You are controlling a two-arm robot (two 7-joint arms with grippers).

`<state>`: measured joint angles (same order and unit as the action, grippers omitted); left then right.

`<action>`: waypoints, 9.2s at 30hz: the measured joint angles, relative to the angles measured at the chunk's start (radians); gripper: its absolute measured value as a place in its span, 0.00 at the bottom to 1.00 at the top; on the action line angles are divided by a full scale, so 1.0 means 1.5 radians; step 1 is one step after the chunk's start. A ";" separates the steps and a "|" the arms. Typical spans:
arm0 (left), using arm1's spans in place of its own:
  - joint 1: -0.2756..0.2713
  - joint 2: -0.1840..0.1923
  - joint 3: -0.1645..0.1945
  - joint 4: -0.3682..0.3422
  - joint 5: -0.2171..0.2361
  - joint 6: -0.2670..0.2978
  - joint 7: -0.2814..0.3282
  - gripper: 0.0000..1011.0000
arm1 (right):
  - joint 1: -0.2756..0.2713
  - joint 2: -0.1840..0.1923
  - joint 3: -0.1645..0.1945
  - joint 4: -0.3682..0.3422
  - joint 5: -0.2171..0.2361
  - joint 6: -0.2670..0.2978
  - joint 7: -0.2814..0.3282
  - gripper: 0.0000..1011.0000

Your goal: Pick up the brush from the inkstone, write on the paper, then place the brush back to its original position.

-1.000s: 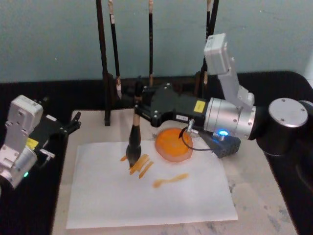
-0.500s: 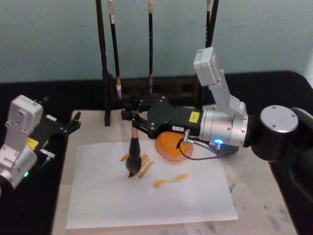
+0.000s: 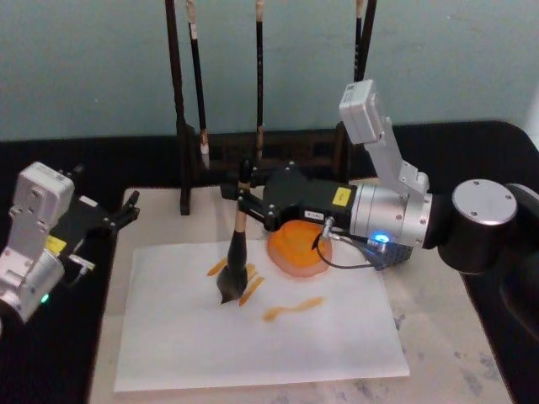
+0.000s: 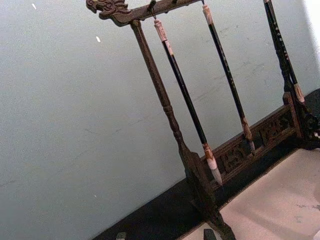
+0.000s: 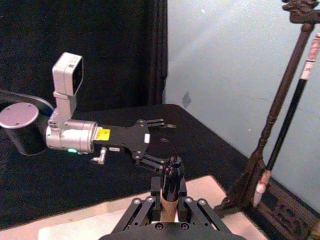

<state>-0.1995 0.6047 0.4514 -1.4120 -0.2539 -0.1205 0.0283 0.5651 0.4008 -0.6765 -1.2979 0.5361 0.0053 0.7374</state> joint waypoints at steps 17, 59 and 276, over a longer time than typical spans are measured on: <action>0.000 0.000 0.000 0.000 0.000 0.000 0.000 0.99 | -0.003 0.003 0.017 0.000 -0.039 -0.018 -0.027 0.18; 0.000 0.000 0.000 0.000 0.000 0.000 0.000 0.99 | -0.012 -0.001 0.051 -0.014 -0.045 -0.010 -0.009 0.18; 0.000 0.000 0.000 0.000 0.000 0.000 0.000 0.99 | -0.111 -0.075 0.233 0.199 0.589 0.070 -0.246 0.88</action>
<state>-0.1995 0.6047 0.4514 -1.4119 -0.2539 -0.1205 0.0283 0.3986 0.2876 -0.3264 -0.9988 1.4195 0.1107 0.3679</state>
